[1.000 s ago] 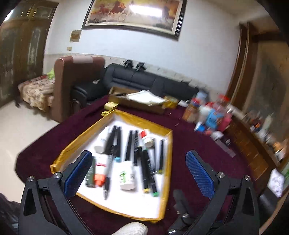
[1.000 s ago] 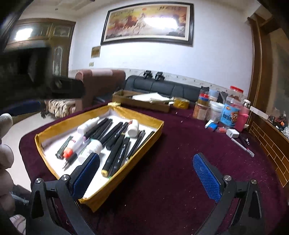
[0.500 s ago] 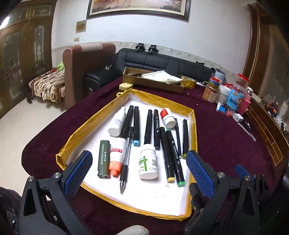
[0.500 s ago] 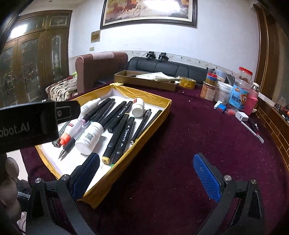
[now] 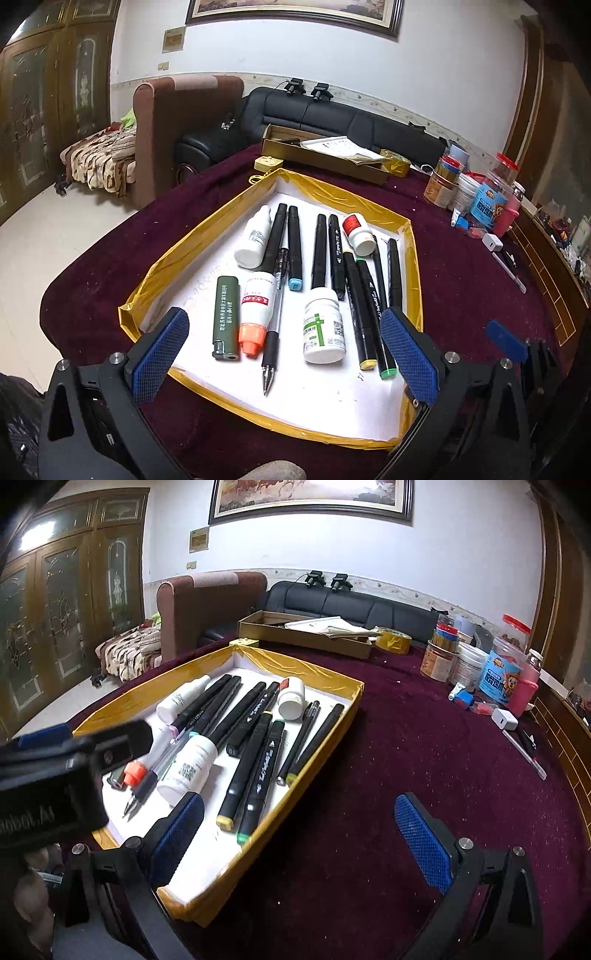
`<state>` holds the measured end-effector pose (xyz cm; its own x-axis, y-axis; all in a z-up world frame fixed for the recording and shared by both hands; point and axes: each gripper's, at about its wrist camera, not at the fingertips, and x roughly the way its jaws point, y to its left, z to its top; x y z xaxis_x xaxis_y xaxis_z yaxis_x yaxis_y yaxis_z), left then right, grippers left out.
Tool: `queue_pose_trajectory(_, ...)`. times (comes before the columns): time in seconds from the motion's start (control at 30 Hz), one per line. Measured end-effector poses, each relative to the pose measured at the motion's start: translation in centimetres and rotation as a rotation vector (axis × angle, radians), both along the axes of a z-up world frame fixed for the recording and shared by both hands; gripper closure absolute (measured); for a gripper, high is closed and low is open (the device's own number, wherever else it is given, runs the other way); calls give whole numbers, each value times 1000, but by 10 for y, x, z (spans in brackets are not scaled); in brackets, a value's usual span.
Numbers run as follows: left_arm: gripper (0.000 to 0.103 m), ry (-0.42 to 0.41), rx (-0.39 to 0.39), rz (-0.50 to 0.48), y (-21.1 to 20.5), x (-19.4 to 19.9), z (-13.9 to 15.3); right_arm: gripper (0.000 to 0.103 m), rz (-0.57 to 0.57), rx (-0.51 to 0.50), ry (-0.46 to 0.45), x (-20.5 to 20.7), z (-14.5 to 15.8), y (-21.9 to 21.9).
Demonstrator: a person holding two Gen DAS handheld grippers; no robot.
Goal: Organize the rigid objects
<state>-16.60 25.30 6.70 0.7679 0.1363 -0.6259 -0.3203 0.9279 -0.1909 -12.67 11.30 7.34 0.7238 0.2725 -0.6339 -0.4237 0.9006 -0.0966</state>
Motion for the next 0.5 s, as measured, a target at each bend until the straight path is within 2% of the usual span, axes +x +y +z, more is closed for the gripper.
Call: queue_pose_trajectory(0.5, 0, -6, -39, 25, 17, 0, -6, 1, 29, -25, 33, 7, -3, 23)
